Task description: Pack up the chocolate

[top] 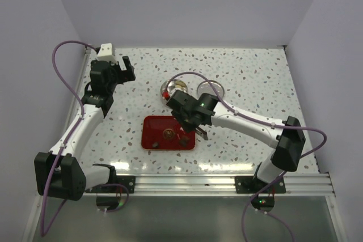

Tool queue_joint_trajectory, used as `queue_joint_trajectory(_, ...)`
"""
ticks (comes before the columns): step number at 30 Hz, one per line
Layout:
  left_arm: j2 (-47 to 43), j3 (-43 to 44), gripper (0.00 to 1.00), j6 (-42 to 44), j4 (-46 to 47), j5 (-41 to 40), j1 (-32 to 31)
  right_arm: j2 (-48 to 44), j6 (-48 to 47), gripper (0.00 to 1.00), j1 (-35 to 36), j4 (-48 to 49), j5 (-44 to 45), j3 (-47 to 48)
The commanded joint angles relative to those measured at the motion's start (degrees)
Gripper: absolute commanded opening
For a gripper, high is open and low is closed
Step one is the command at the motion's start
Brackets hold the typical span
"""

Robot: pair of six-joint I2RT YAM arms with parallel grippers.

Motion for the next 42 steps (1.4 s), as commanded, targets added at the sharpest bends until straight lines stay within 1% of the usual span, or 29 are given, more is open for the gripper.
queue_joint_trajectory(1, -1.33, 2.34, 1.0, -0.02, 0.3, -0.31, -0.27, -5.05, -3.24, 0.37, -4.74, 1.93, 3.67, 1.18)
queue_joint_trajectory(6, -0.98, 2.34, 1.0, -0.02, 0.3, -0.22, -0.36, -4.17, -7.1, 0.37, -8.36, 3.6, 4.12, 4.52)
queue_joint_trajectory(10, -0.89, 2.43, 1.0, -0.02, 0.3, -0.4, -0.36, -2.24, -9.48, 0.37, -12.48, 6.59, 2.81, 6.89)
queue_joint_trajectory(16, -0.54, 2.34, 1.0, -0.02, 0.3, -0.57, -0.36, 1.71, -12.29, 0.36, -16.44, 9.23, 0.35, 11.54)
queue_joint_trajectory(21, -0.02, 2.43, 1.0, 0.24, 0.3, -0.92, -0.36, 5.49, -13.87, 0.37, -17.06, 9.59, -2.47, 16.2)
queue_joint_trajectory(24, -0.01, 2.43, 1.0, 0.42, 0.13, -1.36, -0.36, 7.69, -14.14, 0.37, -17.07, 9.32, -3.26, 17.44)
queue_joint_trajectory(29, -0.01, 2.52, 1.0, 0.42, -0.14, -1.54, -0.36, 8.57, -13.61, 0.39, -17.07, 9.06, -4.14, 16.74)
queue_joint_trajectory(36, 0.16, 2.52, 1.0, 0.33, -0.05, -1.19, -0.36, 8.04, -13.0, 0.45, -17.15, 10.2, -4.67, 14.63)
queue_joint_trajectory(42, -0.1, 2.6, 1.0, 0.24, -0.4, -1.62, -0.36, 7.96, -12.65, 0.46, -17.07, 10.72, -4.49, 15.15)
